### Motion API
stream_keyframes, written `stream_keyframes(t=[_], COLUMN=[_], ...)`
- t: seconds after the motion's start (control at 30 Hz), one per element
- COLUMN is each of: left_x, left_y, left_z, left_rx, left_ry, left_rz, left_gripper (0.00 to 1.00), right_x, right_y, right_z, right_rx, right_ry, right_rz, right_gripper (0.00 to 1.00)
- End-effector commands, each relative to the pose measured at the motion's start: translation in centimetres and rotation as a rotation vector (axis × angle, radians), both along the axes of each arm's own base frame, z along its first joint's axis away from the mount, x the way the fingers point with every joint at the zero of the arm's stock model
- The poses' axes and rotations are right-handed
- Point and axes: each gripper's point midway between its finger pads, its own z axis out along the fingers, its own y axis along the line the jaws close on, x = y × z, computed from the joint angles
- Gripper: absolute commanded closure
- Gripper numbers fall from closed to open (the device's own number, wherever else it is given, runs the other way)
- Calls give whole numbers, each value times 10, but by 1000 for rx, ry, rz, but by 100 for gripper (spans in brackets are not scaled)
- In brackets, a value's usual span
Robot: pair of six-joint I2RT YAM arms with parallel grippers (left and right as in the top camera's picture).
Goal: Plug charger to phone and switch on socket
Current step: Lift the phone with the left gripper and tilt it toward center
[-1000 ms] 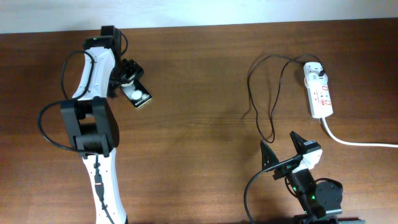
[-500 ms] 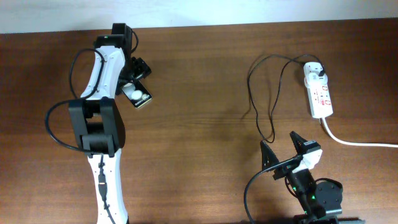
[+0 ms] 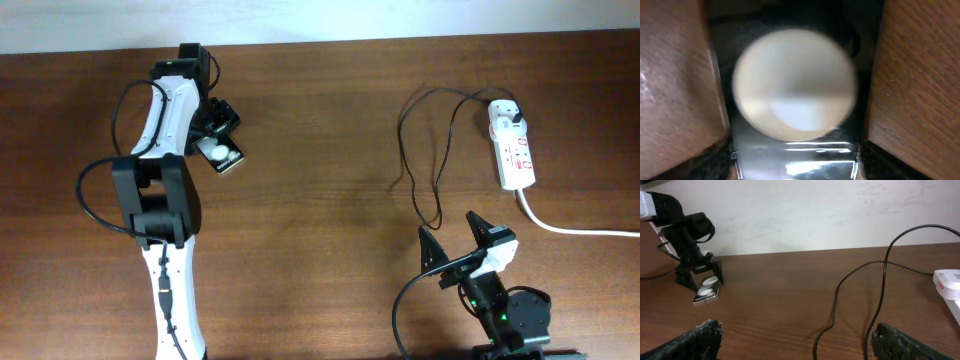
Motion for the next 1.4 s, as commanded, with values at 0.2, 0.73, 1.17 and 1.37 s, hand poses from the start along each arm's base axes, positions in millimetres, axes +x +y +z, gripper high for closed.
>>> stream_keyframes(t=[0.2, 0.73, 1.17, 1.37], left_x=[-38, -57, -44, -54], left_y=[2, -57, -55, -55], left_z=[-40, -38, -39, -38], left_rx=[-9, -36, -13, -20], left_ry=[191, 257, 212, 248], left_rz=[-60, -317, -464, -389], left_gripper=[30, 1, 0, 2], right_x=[-1, -1, -1, -1], right_y=[3, 3, 3, 3], right_z=[-2, -2, -2, -2], right_rx=[8, 8, 8, 8], right_ry=[5, 5, 5, 5], right_rz=[14, 14, 14, 13], right_gripper=[1, 1, 1, 1])
